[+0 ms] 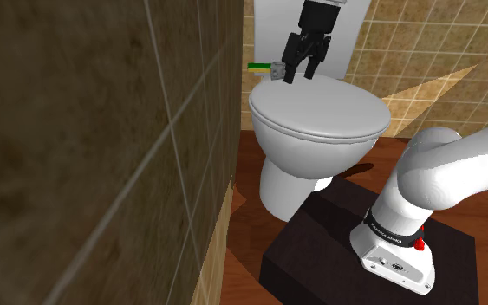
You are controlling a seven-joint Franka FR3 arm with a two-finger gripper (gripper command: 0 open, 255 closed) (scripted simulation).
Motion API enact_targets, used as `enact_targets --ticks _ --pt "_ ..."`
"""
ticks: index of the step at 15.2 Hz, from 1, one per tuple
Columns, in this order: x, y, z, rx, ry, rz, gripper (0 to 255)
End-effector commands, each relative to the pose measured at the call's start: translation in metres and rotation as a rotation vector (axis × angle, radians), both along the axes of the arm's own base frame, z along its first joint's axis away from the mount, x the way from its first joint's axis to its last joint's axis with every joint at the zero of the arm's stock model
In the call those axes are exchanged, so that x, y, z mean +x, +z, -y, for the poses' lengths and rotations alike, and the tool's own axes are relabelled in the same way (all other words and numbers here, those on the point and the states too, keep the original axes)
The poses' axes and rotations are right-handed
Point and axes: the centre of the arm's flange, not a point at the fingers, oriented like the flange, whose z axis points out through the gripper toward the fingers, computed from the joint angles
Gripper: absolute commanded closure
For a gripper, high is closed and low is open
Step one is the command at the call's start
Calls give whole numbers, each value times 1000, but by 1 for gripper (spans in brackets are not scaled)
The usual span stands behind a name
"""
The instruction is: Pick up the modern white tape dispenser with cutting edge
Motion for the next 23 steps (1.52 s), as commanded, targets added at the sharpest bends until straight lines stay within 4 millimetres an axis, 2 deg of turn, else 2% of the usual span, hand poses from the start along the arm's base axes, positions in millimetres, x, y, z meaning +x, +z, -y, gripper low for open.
enact_targets --ticks 1,12,23 --pt "0 0 0 0 0 0 0" --pt "120 -9 82 -69 -196 -79 0" --pt "221 -21 186 -139 -393 -159 0"
